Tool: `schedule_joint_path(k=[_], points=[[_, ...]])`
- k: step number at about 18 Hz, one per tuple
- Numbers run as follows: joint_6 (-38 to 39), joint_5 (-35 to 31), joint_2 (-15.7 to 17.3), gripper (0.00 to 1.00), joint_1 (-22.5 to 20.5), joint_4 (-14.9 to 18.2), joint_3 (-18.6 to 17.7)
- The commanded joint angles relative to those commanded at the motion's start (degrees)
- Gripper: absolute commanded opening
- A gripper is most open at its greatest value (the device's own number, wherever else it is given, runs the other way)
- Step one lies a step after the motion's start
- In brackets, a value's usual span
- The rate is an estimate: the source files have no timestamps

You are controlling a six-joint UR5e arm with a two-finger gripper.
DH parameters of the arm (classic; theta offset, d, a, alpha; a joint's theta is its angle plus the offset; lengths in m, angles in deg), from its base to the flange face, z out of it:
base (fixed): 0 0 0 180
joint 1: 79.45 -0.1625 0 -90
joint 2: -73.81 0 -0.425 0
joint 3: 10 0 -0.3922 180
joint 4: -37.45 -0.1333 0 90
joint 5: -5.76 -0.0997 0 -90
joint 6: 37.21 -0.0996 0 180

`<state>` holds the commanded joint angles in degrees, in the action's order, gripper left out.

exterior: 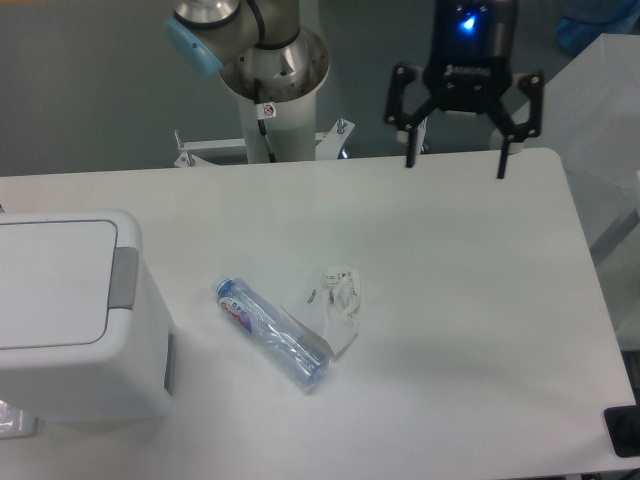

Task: Open the trash can
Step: 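Move the open gripper toward the white trash can lid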

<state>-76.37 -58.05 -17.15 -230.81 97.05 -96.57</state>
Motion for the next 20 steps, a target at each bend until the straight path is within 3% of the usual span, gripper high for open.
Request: schedule_joint_path(k=[3,9,16,20], points=[[8.8,0.2,-0.3,1.00,2.7,-0.3,-0.1],[9.5,-0.7,-2.2,1.00,10.7,-0.4,-0.7],[15.1,-1.0,-3.7,1.00,15.9,-0.6,-2.6],[27.1,-0.6,-6.1,1.00,18.0,-7.5,-2.6]])
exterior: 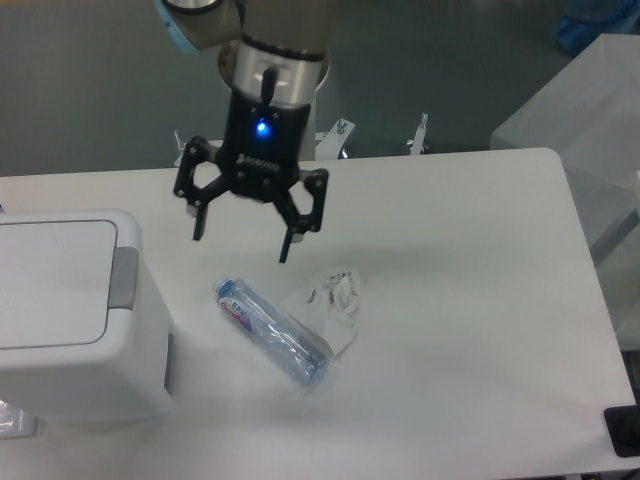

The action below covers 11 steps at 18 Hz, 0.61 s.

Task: Open the trash can
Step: 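Move the open gripper toward the white trash can lid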

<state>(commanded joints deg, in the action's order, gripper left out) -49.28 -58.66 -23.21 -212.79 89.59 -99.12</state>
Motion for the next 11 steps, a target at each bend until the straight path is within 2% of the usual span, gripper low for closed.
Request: schedule_joint_path(k=[2,11], points=[[1.1,-0.2,-0.7,1.00,0.4,-1.9,-0.2],[3.2,0.1,-2.1,1.00,2.3,-2.0,-0.6]])
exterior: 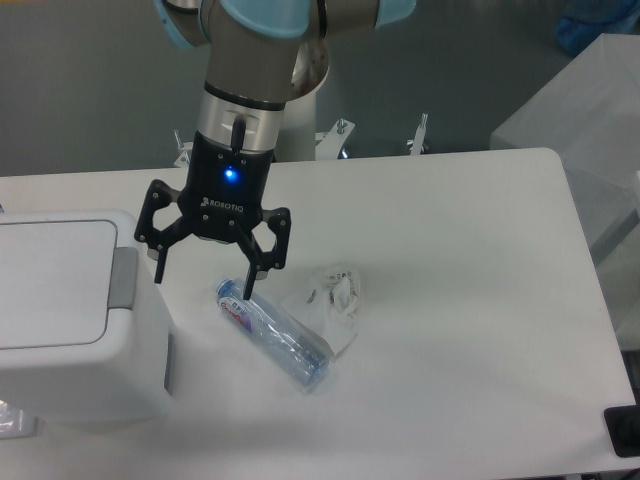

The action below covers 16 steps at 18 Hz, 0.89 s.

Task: Open the trash can

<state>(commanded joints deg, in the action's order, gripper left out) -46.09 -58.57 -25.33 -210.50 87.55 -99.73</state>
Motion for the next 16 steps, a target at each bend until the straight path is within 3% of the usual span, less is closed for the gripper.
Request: schedule_joint_path(k=[16], points=[[0.5,-0.4,-0.9,1.00,2.1,0.0,-0.8]])
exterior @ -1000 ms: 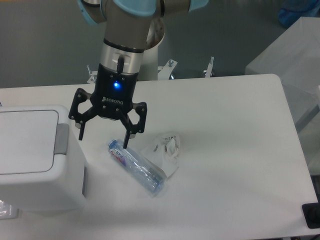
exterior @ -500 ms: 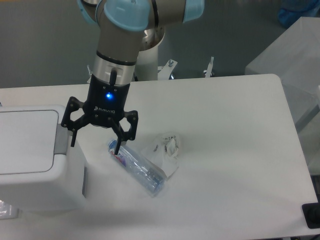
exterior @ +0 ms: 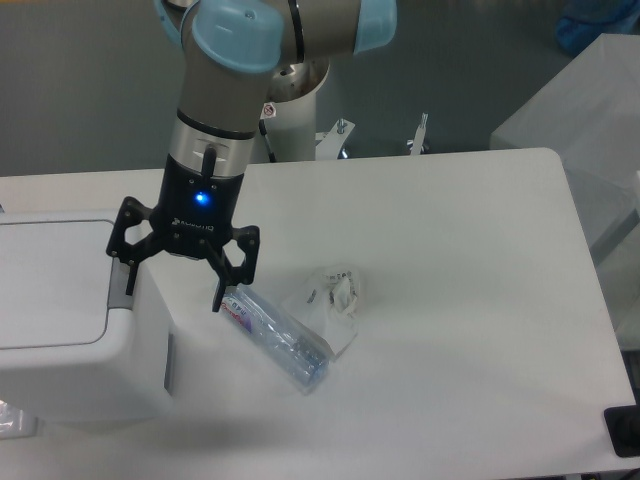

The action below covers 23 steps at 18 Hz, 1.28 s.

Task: Open the trash can

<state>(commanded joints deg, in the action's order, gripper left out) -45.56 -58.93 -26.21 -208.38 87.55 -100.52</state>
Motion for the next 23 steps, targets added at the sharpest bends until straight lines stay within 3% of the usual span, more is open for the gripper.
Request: schedule_joint_path(k=[23], points=[[0.0,-0.1,0.1,1.00,0.8,-0.1,-1.4]])
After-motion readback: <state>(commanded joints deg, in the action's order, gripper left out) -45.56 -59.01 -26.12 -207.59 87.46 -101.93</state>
